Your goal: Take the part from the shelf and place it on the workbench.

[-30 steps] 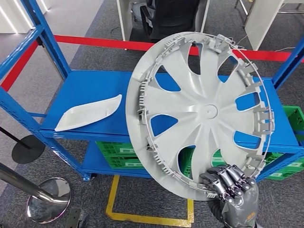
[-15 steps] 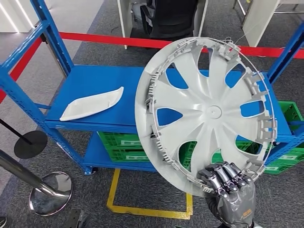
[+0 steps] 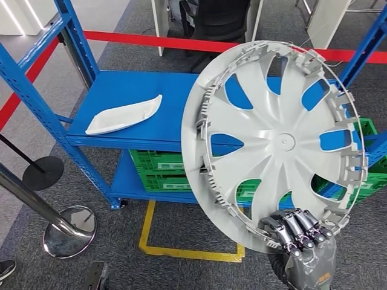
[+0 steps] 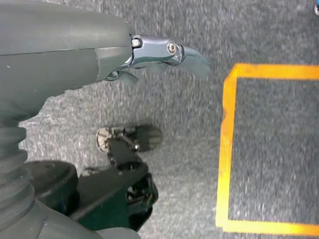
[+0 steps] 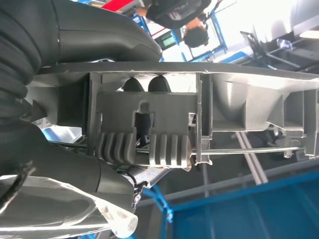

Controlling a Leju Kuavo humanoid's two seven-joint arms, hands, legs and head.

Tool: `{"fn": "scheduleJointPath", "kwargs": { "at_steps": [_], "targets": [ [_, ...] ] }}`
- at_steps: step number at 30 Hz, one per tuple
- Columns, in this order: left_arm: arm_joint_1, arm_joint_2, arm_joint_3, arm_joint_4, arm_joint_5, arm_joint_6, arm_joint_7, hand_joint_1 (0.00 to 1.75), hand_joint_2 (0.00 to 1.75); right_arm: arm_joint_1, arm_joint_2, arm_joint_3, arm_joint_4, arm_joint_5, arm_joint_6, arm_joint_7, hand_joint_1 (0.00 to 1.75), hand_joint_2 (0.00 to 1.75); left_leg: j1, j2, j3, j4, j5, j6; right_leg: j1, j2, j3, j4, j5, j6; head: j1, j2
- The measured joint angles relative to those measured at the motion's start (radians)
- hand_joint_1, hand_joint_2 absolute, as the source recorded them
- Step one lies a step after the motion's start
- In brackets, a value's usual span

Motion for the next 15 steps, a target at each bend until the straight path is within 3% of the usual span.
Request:
{"fn": "scheduleJointPath", "kwargs": {
  "at_steps": [2,4,6,7,8,9,11,13,15],
  "targets": [
    [0.000,0.001,0.000,0.000,-0.003,0.000,0.000,0.00,1.75,0.004,0.000,0.000,-0.003,-0.001,0.000,0.002,1.75,1.75,0.002,-0.002,-0.007,0.009,-0.012,-0.012,-0.003,-0.002,-0.018,-0.002,0.014,-0.013,0.000,0.000],
    [0.000,0.002,0.000,0.000,-0.004,-0.001,0.000,0.00,1.75,0.007,0.000,0.000,-0.006,-0.004,0.000,0.004,1.75,1.75,0.008,-0.003,-0.024,0.073,-0.092,-0.025,-0.007,-0.006,-0.036,-0.003,0.033,-0.025,-0.003,0.000],
    [-0.001,0.002,0.000,0.000,-0.004,-0.001,0.000,0.00,1.75,0.011,0.000,0.000,-0.012,-0.012,0.000,0.003,1.75,1.75,0.014,-0.003,-0.047,0.196,-0.184,-0.035,-0.006,-0.008,-0.054,0.001,0.051,-0.029,-0.007,0.000],
    [-0.002,0.002,0.000,0.000,-0.005,-0.002,0.001,0.00,1.75,0.014,0.000,0.000,-0.015,-0.016,0.000,0.001,1.75,1.75,0.016,-0.003,-0.050,0.246,-0.201,-0.038,-0.006,-0.008,-0.066,0.005,0.061,-0.029,-0.007,0.000],
    [-0.003,0.002,0.000,0.000,-0.005,-0.003,0.001,0.00,1.75,0.016,0.000,0.000,-0.018,-0.021,0.000,-0.003,1.75,1.75,0.018,-0.003,-0.042,0.268,-0.193,-0.039,-0.005,-0.007,-0.080,0.010,0.069,-0.028,-0.007,0.000],
    [-0.004,0.002,0.000,0.000,-0.006,-0.004,0.002,0.00,1.75,0.019,0.000,0.000,-0.021,-0.026,0.000,-0.007,1.75,1.75,0.020,-0.003,-0.018,0.254,-0.169,-0.039,-0.005,-0.005,-0.095,0.017,0.077,-0.027,-0.007,0.000],
    [-0.009,0.002,0.000,0.000,-0.008,-0.008,0.002,0.00,1.75,0.024,0.000,0.000,-0.028,-0.037,0.000,-0.017,1.75,1.75,0.021,-0.009,0.067,0.139,-0.125,-0.034,-0.005,-0.001,-0.123,0.030,0.088,-0.021,-0.007,0.000],
    [-0.014,0.003,0.000,0.000,-0.011,-0.009,0.002,0.00,1.75,0.025,0.000,0.000,-0.036,-0.051,0.000,-0.030,1.75,1.75,0.019,-0.019,0.135,0.024,-0.121,-0.025,-0.004,0.002,-0.141,0.039,0.102,-0.011,-0.006,0.000],
    [-0.017,0.003,0.000,0.000,-0.012,-0.010,0.002,0.00,1.75,0.025,0.000,-0.001,-0.043,-0.062,0.000,-0.043,1.75,1.75,0.016,-0.022,0.147,-0.011,-0.128,-0.019,-0.004,0.004,-0.152,0.040,0.116,0.000,-0.006,0.000]
  ]
}}
